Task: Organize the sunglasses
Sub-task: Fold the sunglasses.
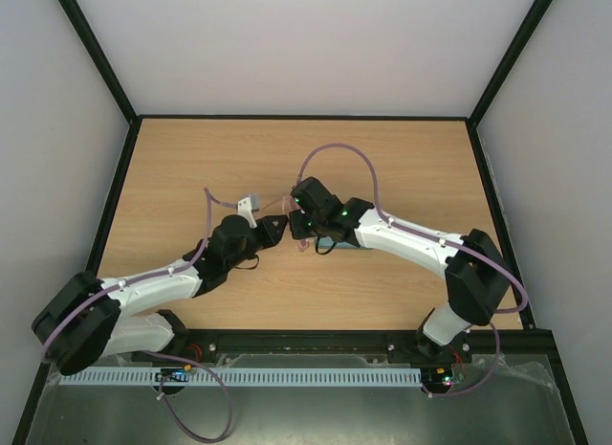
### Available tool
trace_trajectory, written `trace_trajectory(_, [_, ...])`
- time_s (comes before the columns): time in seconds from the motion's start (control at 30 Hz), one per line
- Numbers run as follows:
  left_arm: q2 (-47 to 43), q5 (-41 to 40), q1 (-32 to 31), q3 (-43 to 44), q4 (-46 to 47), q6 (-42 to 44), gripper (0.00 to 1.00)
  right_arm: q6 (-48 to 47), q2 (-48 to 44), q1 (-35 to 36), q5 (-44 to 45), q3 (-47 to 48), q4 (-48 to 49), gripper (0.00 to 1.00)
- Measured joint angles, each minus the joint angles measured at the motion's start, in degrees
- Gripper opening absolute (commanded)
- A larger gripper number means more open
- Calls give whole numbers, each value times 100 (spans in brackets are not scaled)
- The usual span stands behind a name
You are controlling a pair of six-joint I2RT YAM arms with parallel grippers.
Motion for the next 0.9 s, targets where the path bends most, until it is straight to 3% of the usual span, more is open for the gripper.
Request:
trace_trajectory(0.13, [92,15,-9,0,208,-20,24,-2,-61,-15,81,-20,-11,1])
trace_trajectory(0.23, [-13,74,-20,0,166,-7,41,-22,-90,-15,146,-20,-13,1])
trace_trajectory(0.33, [-516,105,-127,76,-269,26,50,-70,-149,-24,179,-28,-9,2])
trace_trajectory(0.63, [-2643,-376,-258,968,-2133,463,45,-310,-487,-111,98,-310,-7,1])
trace_trajectory(0.9, [-2507,-153,726,863,-2798,782,37,-551,-1180,-114,-345,-846,13,1])
